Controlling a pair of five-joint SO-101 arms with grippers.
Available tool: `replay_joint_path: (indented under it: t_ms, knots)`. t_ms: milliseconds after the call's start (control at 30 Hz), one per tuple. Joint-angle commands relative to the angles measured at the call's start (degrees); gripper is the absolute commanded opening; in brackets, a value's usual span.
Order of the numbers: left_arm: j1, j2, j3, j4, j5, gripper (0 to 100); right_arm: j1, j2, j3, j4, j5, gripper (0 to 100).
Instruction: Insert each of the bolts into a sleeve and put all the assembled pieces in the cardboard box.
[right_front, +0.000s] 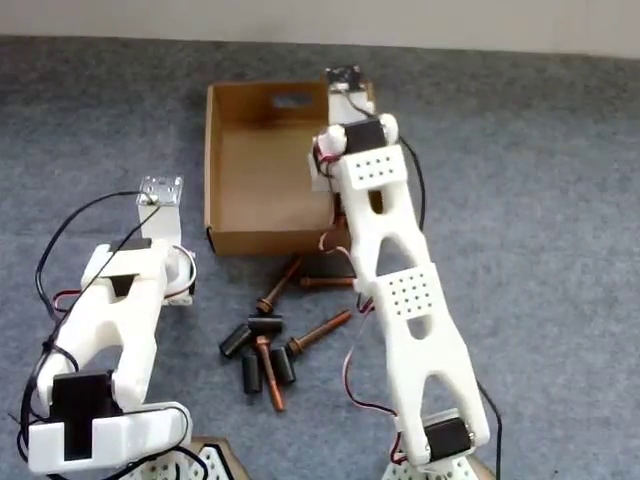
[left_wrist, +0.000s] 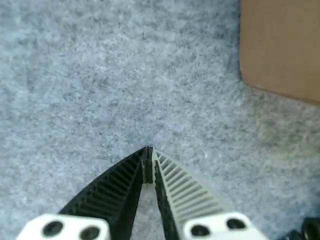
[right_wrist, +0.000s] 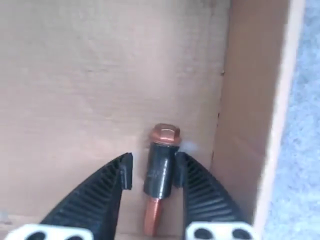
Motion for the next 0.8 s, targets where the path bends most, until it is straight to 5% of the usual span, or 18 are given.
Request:
replay_joint_path:
  t_ms: [0, 433, 767]
  knots:
    - [-0.6, 0.3, -1.4, 0.4, -0.4, 3, -0.1, -7.0, -7.3, 1.1, 0.6, 13.0]
    - [-0.6, 0.3, -1.4, 0.6, -0.4, 3, 11.9, -15.9, -2.3, 1.4, 0.6, 13.0]
    - [-0.6, 0.3, -1.4, 0.5, -0.4, 3, 9.5, -11.7, 3.7, 1.2, 0.7, 13.0]
